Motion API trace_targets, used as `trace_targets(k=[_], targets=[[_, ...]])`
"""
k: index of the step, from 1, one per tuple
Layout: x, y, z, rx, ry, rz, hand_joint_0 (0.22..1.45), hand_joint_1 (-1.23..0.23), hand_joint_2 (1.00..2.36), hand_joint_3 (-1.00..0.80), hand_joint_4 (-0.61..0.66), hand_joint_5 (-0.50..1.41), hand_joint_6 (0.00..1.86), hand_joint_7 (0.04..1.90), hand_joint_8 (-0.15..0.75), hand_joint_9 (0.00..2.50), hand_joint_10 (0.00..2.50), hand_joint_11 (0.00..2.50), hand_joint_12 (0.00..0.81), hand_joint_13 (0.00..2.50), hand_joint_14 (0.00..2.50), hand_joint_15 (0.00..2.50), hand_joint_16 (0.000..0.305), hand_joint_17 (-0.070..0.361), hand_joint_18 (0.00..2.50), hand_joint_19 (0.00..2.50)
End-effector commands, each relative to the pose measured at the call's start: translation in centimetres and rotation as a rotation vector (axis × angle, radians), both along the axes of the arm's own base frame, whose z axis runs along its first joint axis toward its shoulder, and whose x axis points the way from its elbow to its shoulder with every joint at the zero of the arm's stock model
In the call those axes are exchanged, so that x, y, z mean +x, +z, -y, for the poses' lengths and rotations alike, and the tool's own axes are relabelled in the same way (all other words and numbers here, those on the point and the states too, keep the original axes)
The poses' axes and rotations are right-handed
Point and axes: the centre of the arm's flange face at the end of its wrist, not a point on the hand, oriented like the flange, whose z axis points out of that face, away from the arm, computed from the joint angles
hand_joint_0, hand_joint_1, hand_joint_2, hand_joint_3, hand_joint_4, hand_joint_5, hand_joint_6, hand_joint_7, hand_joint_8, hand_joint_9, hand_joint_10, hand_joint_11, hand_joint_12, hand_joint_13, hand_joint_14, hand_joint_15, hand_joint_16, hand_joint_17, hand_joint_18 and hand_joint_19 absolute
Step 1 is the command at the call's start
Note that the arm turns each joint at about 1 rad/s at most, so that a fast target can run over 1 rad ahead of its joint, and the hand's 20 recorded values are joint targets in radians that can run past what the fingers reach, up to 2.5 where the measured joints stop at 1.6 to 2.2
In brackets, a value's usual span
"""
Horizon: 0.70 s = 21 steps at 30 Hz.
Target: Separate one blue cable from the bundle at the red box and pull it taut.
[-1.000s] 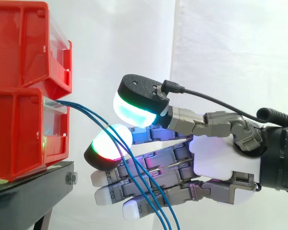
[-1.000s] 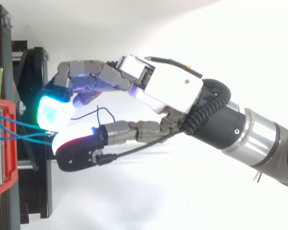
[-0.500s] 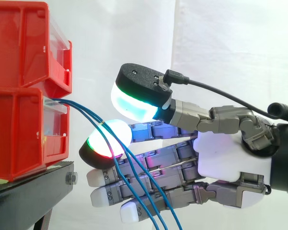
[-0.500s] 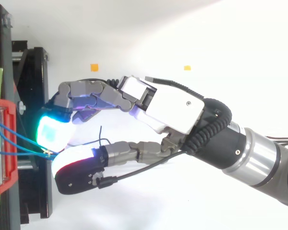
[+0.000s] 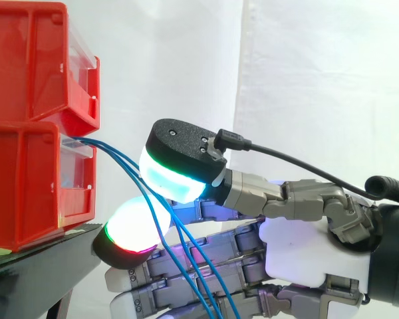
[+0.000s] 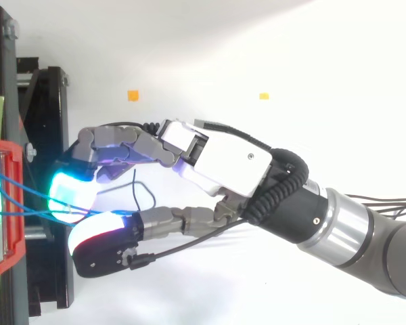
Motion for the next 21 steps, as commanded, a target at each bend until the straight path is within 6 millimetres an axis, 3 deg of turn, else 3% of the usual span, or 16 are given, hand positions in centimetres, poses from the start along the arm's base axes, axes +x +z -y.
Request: trace_targets(k=[1, 13, 21], targets=[[0.11, -0.05, -0.32, 0.007, 0.005, 0.003, 0.56, -0.65, 1.0, -0.45, 0.2, -0.18, 0.57, 1.32, 0.315, 0.51, 0.02, 0.54, 0.415, 0.62, 0.02, 0.48, 0.053, 0.119, 0.59, 0.63], [0.22, 0.11, -0.61, 0.036, 0.015, 0.025, 0.56, -0.61, 1.0, -0.45, 0.2, -0.18, 0.59, 1.3, 0.317, 0.52, 0.02, 0.54, 0.418, 0.63, 0.02, 0.49, 0.053, 0.12, 0.59, 0.64], [0.32, 0.3, -0.78, 0.044, 0.019, 0.032, 0.6, -0.61, 1.01, -0.35, 0.19, -0.19, 0.65, 1.23, 0.316, 0.53, 0.02, 0.54, 0.413, 0.64, 0.02, 0.48, 0.052, 0.117, 0.6, 0.64]])
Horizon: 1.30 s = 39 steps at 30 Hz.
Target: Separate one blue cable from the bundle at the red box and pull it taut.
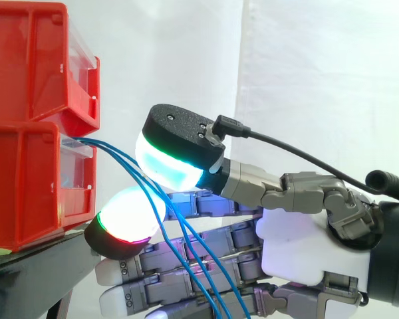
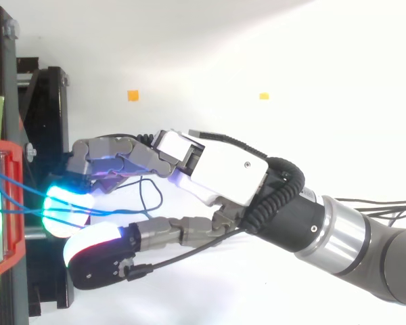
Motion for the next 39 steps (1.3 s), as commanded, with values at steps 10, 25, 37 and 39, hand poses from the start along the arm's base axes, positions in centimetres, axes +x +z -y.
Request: trace_targets(k=[10, 25, 37, 39], targets=[[0.5, 1.2, -0.3, 0.011, 0.007, -0.007, 0.61, -0.54, 1.02, -0.32, 0.19, -0.2, 0.7, 1.18, 0.318, 0.55, 0.02, 0.55, 0.416, 0.65, 0.02, 0.49, 0.053, 0.118, 0.6, 0.66], [0.5, 1.2, -0.3, 0.027, 0.01, -0.004, 0.62, -0.65, 1.02, -0.17, 0.18, -0.22, 0.86, 1.09, 0.325, 0.59, 0.02, 0.58, 0.419, 0.68, 0.02, 0.48, 0.053, 0.119, 0.64, 0.65], [0.4, 0.7, 0.7, 0.011, 0.014, -0.013, 0.55, -0.62, 1.0, -0.47, 0.2, -0.21, 0.76, 1.1, 0.331, 0.59, 0.02, 0.58, 0.433, 0.69, 0.02, 0.51, 0.056, 0.126, 0.64, 0.66], [0.4, 0.6, 0.9, 0.008, 0.015, -0.018, 0.54, -0.61, 1.0, -0.48, 0.2, -0.2, 0.74, 1.11, 0.333, 0.59, 0.02, 0.58, 0.435, 0.69, 0.02, 0.51, 0.057, 0.127, 0.64, 0.66]])
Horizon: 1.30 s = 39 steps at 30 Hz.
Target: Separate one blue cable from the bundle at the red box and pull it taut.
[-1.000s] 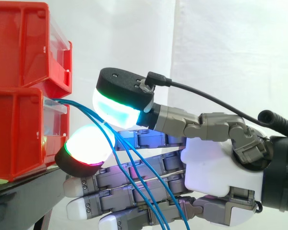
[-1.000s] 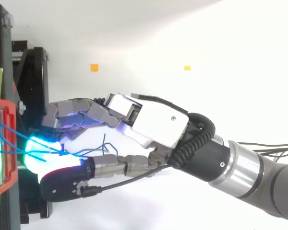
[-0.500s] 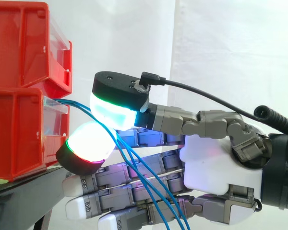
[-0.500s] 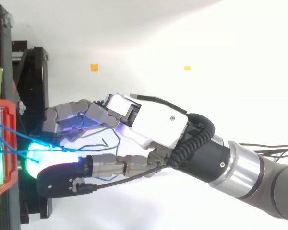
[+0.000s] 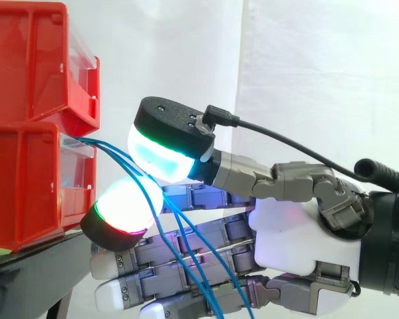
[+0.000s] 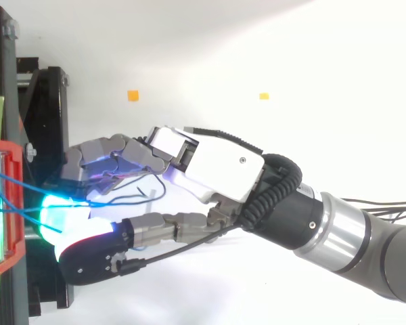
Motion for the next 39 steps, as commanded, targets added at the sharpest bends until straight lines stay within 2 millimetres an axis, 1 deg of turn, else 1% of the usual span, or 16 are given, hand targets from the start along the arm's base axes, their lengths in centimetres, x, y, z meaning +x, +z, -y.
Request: trace_targets(k=[1, 3, 4, 7, 8, 9, 19, 27, 30, 33, 35, 39], targets=[[-0.1, -0.4, 0.5, -0.008, 0.003, -0.01, 0.54, -0.6, 1.0, -0.49, 0.2, -0.2, 0.74, 1.12, 0.333, 0.59, 0.02, 0.58, 0.434, 0.69, 0.02, 0.5, 0.057, 0.128, 0.64, 0.66], [-0.3, -0.8, 1.0, -0.01, -0.001, -0.013, 0.53, -0.6, 1.0, -0.49, 0.2, -0.2, 0.73, 1.13, 0.336, 0.59, 0.02, 0.58, 0.433, 0.69, 0.02, 0.51, 0.057, 0.129, 0.64, 0.66], [-0.3, -0.8, 1.0, -0.009, 0.0, -0.009, 0.53, -0.59, 1.0, -0.49, 0.2, -0.2, 0.73, 1.13, 0.334, 0.59, 0.02, 0.58, 0.434, 0.69, 0.02, 0.51, 0.057, 0.129, 0.65, 0.65], [-0.2, -1.5, 1.1, -0.006, -0.001, -0.005, 0.53, -0.59, 1.0, -0.49, 0.2, -0.2, 0.72, 1.13, 0.334, 0.59, 0.02, 0.58, 0.437, 0.69, 0.02, 0.51, 0.057, 0.129, 0.65, 0.66], [-0.1, -1.8, 1.2, -0.006, 0.001, -0.006, 0.53, -0.59, 1.0, -0.49, 0.2, -0.2, 0.72, 1.13, 0.336, 0.59, 0.02, 0.58, 0.437, 0.69, 0.02, 0.5, 0.057, 0.129, 0.65, 0.66], [0.0, -2.7, 1.1, 0.0, 0.006, -0.004, 0.53, -0.59, 1.0, -0.49, 0.2, -0.2, 0.72, 1.13, 0.335, 0.59, 0.02, 0.58, 0.438, 0.69, 0.02, 0.51, 0.057, 0.129, 0.64, 0.66], [0.2, -2.5, 1.1, 0.005, 0.009, 0.017, 0.55, -0.62, 1.0, -0.46, 0.2, -0.2, 0.72, 1.14, 0.331, 0.58, 0.02, 0.58, 0.433, 0.7, 0.02, 0.51, 0.056, 0.127, 0.64, 0.66], [0.5, -1.9, 0.4, 0.01, 0.017, 0.032, 0.56, -0.62, 1.0, -0.46, 0.19, -0.2, 0.72, 1.15, 0.33, 0.58, 0.02, 0.58, 0.431, 0.7, 0.02, 0.51, 0.056, 0.127, 0.64, 0.66], [0.9, -1.1, 0.2, 0.018, 0.021, 0.043, 0.54, -0.6, 1.0, -0.49, 0.2, -0.2, 0.72, 1.15, 0.332, 0.59, 0.02, 0.58, 0.436, 0.7, 0.02, 0.51, 0.057, 0.128, 0.65, 0.67], [1.0, -1.0, -0.2, 0.023, 0.025, 0.047, 0.53, -0.59, 1.0, -0.5, 0.2, -0.2, 0.72, 1.14, 0.333, 0.59, 0.02, 0.59, 0.436, 0.7, 0.02, 0.51, 0.058, 0.13, 0.65, 0.66], [1.0, -1.0, -0.3, 0.024, 0.027, 0.047, 0.51, -0.63, 1.0, -0.5, 0.21, -0.2, 0.72, 1.13, 0.339, 0.59, 0.02, 0.58, 0.444, 0.71, 0.02, 0.51, 0.059, 0.134, 0.66, 0.67], [0.9, -1.1, -0.8, 0.027, 0.03, 0.044, 0.51, -0.7, 1.0, -0.5, 0.21, -0.2, 0.72, 1.12, 0.345, 0.6, 0.02, 0.58, 0.443, 0.72, 0.02, 0.52, 0.06, 0.135, 0.68, 0.66]])
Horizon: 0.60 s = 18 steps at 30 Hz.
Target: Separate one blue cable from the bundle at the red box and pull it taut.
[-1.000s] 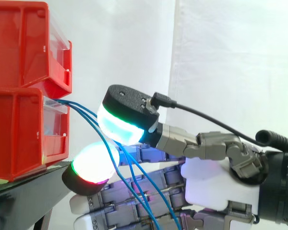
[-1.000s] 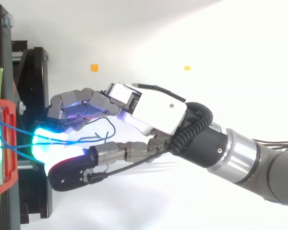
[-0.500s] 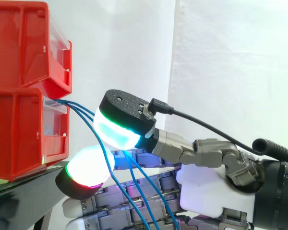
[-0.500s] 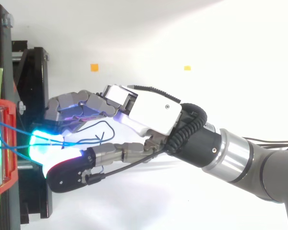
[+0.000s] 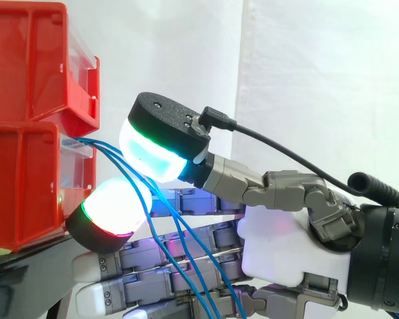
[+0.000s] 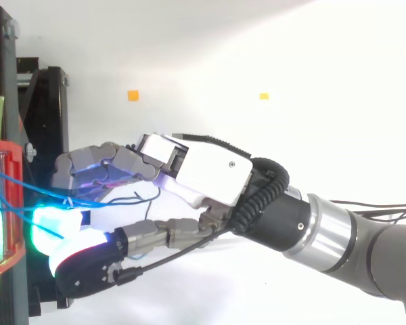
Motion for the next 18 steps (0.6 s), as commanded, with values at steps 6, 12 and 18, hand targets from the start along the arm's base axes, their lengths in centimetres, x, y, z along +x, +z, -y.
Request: trace_targets(k=[6, 12, 18], targets=[[0.16, 0.43, -0.71, -0.001, 0.005, -0.002, 0.61, -0.78, 1.0, -0.5, 0.19, -0.2, 0.74, 1.14, 0.323, 0.62, 0.02, 0.6, 0.426, 0.76, 0.02, 0.55, 0.056, 0.126, 0.7, 0.68], [0.14, 0.36, -0.49, 0.0, 0.007, -0.004, 0.64, -0.71, 1.02, -0.3, 0.17, -0.21, 0.79, 1.12, 0.326, 0.69, 0.02, 0.63, 0.423, 0.79, 0.02, 0.55, 0.055, 0.124, 0.72, 0.68], [0.21, 0.31, 0.2, -0.01, 0.027, -0.014, 0.62, -0.66, 1.02, -0.2, 0.17, -0.21, 0.83, 1.11, 0.329, 0.73, 0.02, 0.67, 0.426, 0.8, 0.02, 0.56, 0.055, 0.125, 0.71, 0.69]])
